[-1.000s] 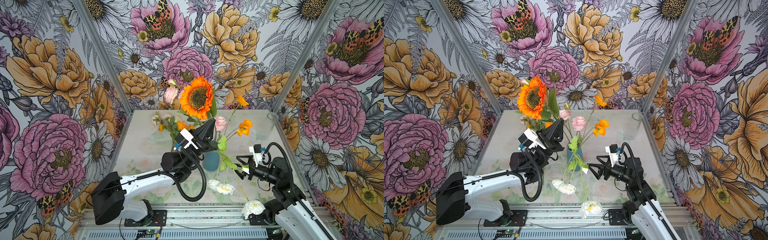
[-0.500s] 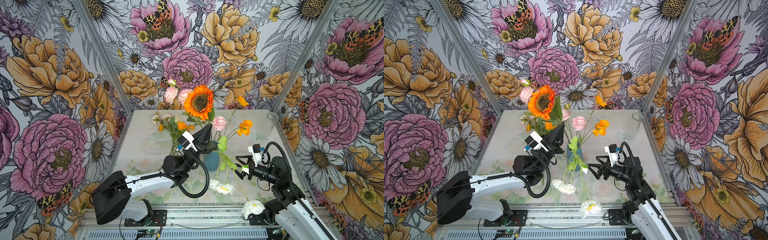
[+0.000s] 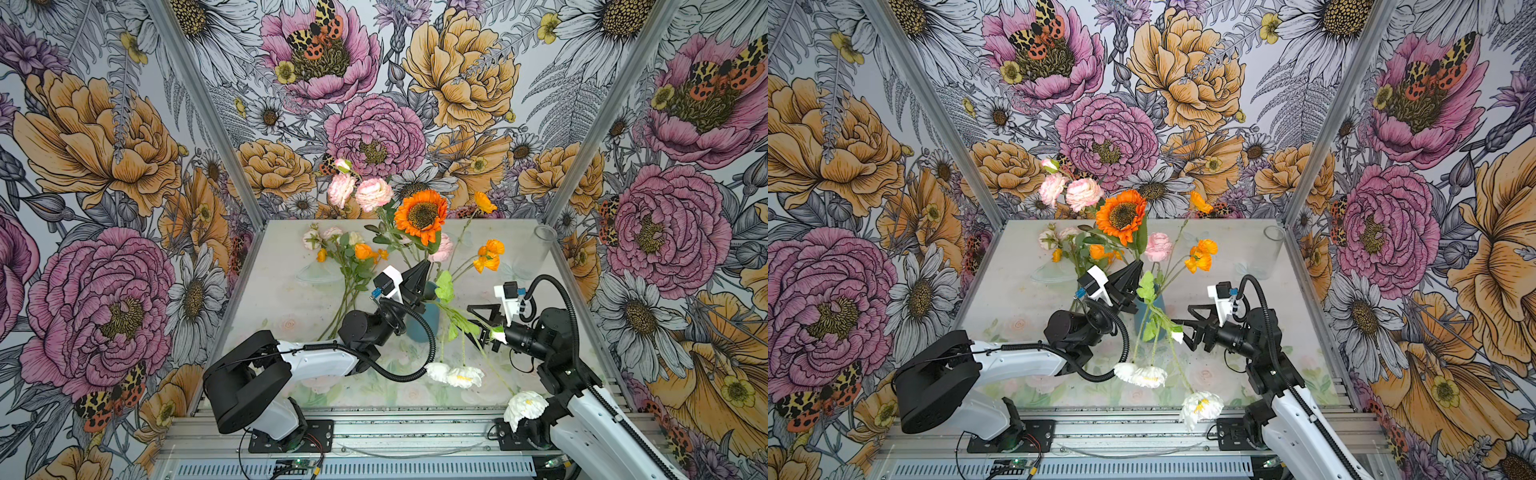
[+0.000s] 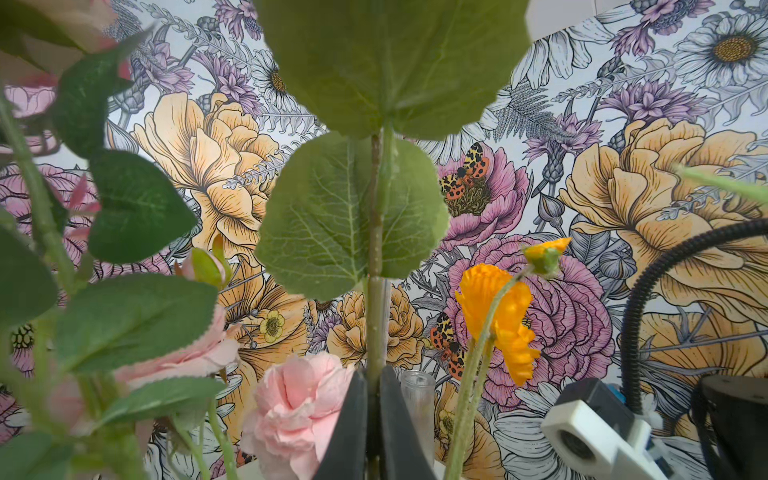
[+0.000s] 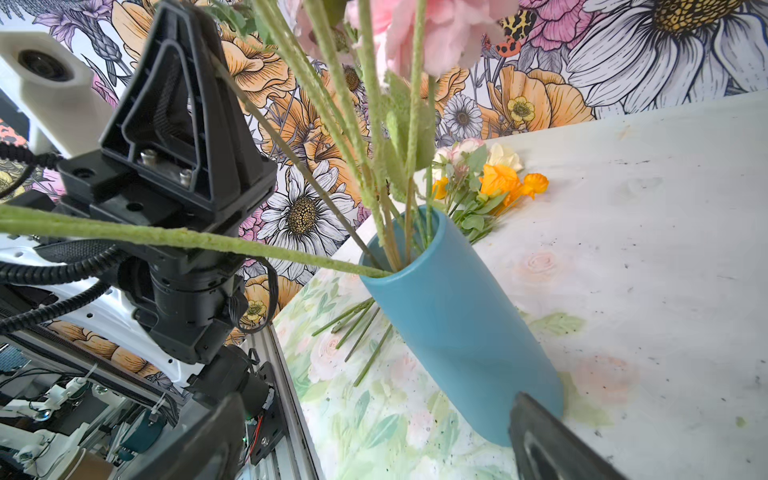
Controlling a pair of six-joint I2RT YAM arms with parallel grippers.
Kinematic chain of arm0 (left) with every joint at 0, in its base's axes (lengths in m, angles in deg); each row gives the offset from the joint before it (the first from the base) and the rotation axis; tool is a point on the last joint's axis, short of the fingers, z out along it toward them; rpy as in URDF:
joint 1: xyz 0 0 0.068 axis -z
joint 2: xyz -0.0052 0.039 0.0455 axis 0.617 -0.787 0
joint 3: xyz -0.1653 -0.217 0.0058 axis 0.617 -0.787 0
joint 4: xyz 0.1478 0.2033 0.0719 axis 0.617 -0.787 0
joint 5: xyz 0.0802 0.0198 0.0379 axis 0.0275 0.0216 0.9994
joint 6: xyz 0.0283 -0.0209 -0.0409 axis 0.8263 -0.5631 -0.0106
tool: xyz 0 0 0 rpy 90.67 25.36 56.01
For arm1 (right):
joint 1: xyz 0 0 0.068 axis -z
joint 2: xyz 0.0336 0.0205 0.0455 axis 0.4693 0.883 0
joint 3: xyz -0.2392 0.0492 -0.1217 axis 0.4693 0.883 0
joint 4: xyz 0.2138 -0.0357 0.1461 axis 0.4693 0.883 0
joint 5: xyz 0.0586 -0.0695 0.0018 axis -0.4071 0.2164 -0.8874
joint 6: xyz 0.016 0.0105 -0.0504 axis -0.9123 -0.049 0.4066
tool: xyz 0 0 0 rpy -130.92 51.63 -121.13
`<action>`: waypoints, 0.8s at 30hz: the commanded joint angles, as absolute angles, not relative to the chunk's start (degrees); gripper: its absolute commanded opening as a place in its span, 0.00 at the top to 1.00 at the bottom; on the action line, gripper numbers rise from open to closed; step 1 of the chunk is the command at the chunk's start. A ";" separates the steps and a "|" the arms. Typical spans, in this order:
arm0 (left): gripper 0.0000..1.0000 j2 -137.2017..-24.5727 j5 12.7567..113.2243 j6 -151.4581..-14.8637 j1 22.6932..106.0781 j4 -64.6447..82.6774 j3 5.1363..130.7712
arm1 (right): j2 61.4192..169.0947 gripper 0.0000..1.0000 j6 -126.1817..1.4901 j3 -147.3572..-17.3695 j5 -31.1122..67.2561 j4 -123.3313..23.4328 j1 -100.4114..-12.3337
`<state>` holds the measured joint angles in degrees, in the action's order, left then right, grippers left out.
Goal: Arrange the flowers into the vase
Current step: 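Carry the sunflower over the teal vase and lower its stem in, then open the left gripper and withdraw while the right gripper reaches the vase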
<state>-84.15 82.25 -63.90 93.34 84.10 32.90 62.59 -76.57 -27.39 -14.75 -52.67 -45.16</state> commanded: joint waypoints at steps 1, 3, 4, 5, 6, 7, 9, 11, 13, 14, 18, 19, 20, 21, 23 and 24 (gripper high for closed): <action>0.82 -83.76 83.39 -65.82 92.91 85.83 31.28 | 62.00 0.00 -75.52 -25.61 -13.75 -55.44 -45.07; 0.69 -83.32 83.94 -66.03 92.88 85.83 30.23 | 61.13 0.00 -74.21 -23.79 -10.83 -56.84 -45.20; 0.64 -83.09 83.96 -65.99 92.89 85.83 29.62 | 60.86 0.01 -73.74 -22.54 -9.56 -58.53 -45.21; 0.60 -82.73 85.81 -65.86 92.89 85.83 28.92 | 60.37 0.01 -73.28 -21.03 -7.40 -61.05 -45.61; 0.57 -82.45 86.59 -65.80 92.76 85.83 28.53 | 59.95 0.01 -72.77 -19.62 -5.46 -63.23 -45.89; 0.54 -82.14 87.00 -65.78 92.69 85.83 28.13 | 59.65 0.01 -72.24 -18.55 -4.10 -65.76 -46.29; 0.45 -81.10 86.34 -65.79 92.59 85.78 27.28 | 59.28 0.01 -70.01 -17.58 -1.70 -68.49 -47.41; 0.32 -79.90 86.16 -65.86 92.65 85.69 26.39 | 59.60 0.01 -66.79 -17.93 1.39 -68.70 -49.11; 0.17 -78.44 87.37 -66.25 92.68 84.97 25.12 | 60.72 0.01 -63.42 -18.17 3.56 -69.44 -50.86; 0.09 -77.27 88.68 -67.19 92.64 83.14 24.44 | 61.81 0.00 -61.86 -18.19 4.55 -70.83 -52.00; 0.01 -69.90 85.69 -74.52 89.62 65.17 24.64 | 67.54 0.01 -57.60 -18.39 9.39 -75.77 -55.76; 0.01 -68.17 83.84 -75.24 89.05 61.03 24.80 | 68.90 0.00 -57.08 -18.64 10.14 -76.45 -56.24; 0.01 -66.24 81.44 -75.41 88.73 57.21 24.75 | 70.47 0.01 -56.54 -18.81 10.56 -77.63 -56.79; 0.01 -64.07 80.19 -75.35 88.68 53.47 24.53 | 71.63 0.00 -55.92 -18.52 11.10 -79.39 -57.35; 0.01 -59.72 78.70 -74.83 88.32 46.28 23.93 | 73.33 0.01 -54.97 -17.63 13.48 -82.81 -58.34; 0.01 -57.12 78.52 -74.55 88.05 41.69 23.70 | 74.03 0.00 -54.13 -17.34 13.85 -83.85 -58.90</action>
